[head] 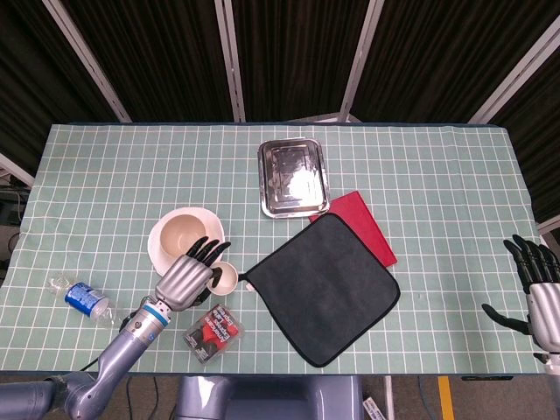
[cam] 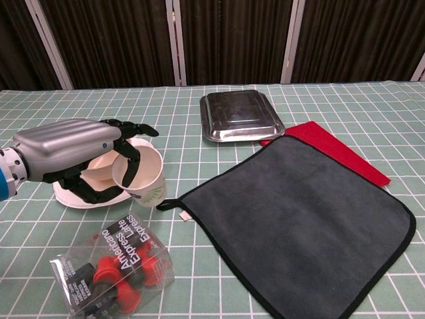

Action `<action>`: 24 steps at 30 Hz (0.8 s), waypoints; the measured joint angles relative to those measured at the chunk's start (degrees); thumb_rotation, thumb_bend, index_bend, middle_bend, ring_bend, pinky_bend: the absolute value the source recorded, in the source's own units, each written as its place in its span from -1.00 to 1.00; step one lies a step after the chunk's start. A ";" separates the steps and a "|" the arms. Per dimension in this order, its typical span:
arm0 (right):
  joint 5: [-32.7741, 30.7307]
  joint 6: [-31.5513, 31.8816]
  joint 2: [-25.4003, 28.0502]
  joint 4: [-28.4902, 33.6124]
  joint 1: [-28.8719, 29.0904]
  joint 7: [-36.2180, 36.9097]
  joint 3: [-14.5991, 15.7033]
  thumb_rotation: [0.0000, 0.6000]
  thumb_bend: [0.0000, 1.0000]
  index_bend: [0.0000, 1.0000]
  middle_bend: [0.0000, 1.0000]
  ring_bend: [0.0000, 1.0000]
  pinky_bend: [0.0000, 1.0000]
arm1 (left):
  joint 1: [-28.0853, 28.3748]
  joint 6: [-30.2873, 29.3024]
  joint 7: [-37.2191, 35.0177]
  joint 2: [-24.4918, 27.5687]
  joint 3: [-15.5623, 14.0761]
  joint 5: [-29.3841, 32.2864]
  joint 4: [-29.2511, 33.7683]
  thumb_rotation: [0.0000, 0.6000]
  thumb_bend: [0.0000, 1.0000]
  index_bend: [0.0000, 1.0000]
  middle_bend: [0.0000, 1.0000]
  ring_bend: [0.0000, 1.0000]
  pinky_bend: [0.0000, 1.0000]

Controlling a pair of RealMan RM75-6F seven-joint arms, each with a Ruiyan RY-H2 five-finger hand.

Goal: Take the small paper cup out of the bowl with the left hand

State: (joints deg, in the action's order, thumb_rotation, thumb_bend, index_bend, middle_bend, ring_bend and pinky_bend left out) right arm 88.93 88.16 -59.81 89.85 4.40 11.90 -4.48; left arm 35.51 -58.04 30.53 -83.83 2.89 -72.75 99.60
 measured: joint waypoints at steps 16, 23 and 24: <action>-0.03 -0.12 -0.27 0.05 0.06 -0.77 0.02 1.00 -0.93 -0.93 -1.00 -1.00 -1.00 | 3.28 4.57 9.27 6.83 -2.88 12.66 6.49 1.00 -0.25 -0.57 -1.00 -1.00 -1.00; -0.07 -0.05 -0.31 -0.01 0.05 -0.82 -0.02 1.00 -0.93 -0.93 -1.00 -1.00 -1.00 | 2.76 2.16 9.16 8.31 -3.80 12.39 8.43 1.00 -0.44 -0.91 -1.00 -1.00 -1.00; -0.03 -0.03 -0.33 -0.03 0.03 -0.88 0.00 1.00 -0.93 -0.93 -1.00 -1.00 -1.00 | 2.44 1.52 8.78 8.61 -3.89 11.89 8.79 1.00 -0.46 -0.93 -1.00 -1.00 -1.00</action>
State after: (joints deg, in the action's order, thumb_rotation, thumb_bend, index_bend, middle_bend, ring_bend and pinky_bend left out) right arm 88.90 88.13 -60.14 89.82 4.44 11.02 -4.49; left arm 37.95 -56.52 39.31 -75.21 -0.99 -60.86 108.38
